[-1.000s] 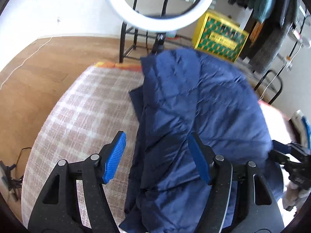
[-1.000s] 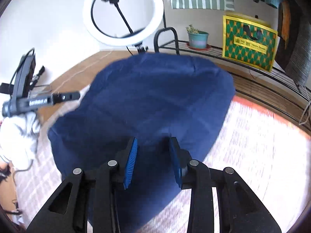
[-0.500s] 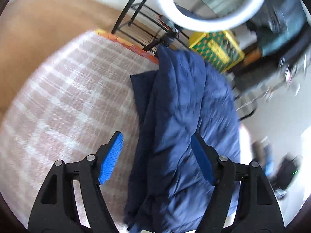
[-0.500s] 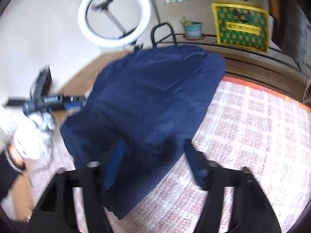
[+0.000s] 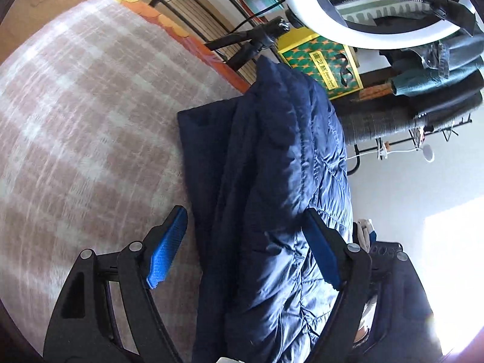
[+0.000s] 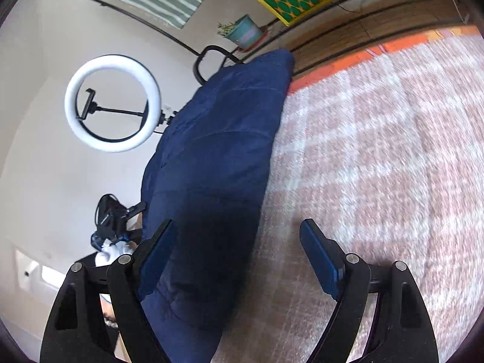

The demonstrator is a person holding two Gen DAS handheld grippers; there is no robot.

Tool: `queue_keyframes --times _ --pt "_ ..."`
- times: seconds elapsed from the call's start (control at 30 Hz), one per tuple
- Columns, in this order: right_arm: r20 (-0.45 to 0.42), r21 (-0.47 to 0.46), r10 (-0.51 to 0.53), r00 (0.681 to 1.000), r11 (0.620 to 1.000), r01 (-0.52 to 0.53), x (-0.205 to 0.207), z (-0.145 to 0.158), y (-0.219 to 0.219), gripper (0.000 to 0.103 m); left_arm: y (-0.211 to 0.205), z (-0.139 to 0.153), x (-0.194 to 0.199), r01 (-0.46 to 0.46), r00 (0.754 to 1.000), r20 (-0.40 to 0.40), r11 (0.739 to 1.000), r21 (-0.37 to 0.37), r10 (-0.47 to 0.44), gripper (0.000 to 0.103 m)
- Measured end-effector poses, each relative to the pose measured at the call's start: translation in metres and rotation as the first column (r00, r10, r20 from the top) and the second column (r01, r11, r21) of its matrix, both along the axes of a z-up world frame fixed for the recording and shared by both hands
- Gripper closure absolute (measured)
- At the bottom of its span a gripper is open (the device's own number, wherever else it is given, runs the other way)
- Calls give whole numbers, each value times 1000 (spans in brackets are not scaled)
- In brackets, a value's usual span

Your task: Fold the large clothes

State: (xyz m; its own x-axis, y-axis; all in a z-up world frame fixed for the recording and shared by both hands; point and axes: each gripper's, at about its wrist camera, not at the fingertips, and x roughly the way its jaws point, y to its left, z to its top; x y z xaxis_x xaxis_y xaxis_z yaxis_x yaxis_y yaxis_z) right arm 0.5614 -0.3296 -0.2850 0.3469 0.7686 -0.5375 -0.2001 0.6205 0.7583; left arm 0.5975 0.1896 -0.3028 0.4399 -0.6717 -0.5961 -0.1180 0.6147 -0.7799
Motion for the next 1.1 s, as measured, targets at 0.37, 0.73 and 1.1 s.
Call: queue_keyframes --times 0.37,0.73,1.1 --pt "9 -14 53 999 999 -52 27 -1 44 20 -2 -1 24 -26 1000 -6 1000 -14 26 24" --pt "6 -41 7 1000 999 -6 30 -9 51 57 -38 26 17 -36 999 34 967 251 29 77" --pt "121 -195 35 992 981 -11 7 47 66 81 -59 73 -25 -60 994 105 951 304 29 89"
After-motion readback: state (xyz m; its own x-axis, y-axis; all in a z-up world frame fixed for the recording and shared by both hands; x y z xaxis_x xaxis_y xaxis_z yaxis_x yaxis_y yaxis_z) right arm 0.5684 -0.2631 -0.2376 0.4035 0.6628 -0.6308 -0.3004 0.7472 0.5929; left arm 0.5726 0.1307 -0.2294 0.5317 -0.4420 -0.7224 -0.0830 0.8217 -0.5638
